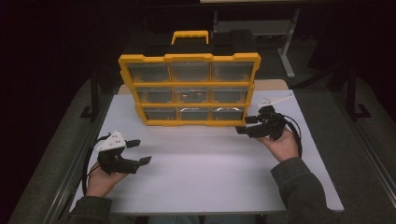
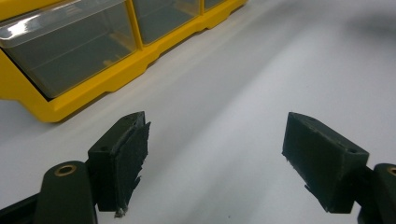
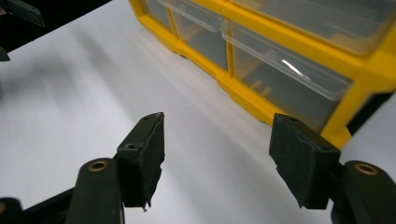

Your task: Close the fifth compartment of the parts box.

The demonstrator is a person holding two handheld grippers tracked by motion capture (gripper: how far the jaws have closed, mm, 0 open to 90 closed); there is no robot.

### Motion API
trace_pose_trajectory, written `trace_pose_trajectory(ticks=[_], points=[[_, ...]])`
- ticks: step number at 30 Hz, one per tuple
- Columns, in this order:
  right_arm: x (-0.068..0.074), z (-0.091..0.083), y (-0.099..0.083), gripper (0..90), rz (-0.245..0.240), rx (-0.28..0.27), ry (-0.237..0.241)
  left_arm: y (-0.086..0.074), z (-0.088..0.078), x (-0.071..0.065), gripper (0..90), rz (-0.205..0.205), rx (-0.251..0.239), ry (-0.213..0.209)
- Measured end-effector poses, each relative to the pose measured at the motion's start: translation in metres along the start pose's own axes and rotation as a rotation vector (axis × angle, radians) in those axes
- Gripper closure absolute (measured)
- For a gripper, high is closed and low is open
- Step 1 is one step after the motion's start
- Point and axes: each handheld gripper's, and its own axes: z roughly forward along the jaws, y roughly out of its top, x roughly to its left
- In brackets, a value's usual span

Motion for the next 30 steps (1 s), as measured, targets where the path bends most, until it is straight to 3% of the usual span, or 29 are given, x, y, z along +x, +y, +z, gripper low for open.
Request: trace_pose_trajectory(ticks=[11, 14, 17, 30], points=[[-0.008, -0.019, -0.023, 31.7, 0.017, -0.016, -0.029, -0.004, 0.003, -0.001, 22.0, -0.016, -0.006, 0.009], [-0.01, -0.025, -0.031, 31.3, 0.026, -0.029, -0.034, -0.006, 0.003, 0.001, 22.0, 0.006, 0.016, 0.012], [-0.013, -0.031, -0.038, 30.3, 0.043, -0.029, -0.037, -0.007, 0.005, 0.001, 21.6, 0.0, 0.018, 0.012], [-0.018, -0.042, -0.064, 27.4, 0.045, -0.031, -0.074, -0.011, 0.008, 0.002, 20.7, -0.003, 0.025, 0.014]])
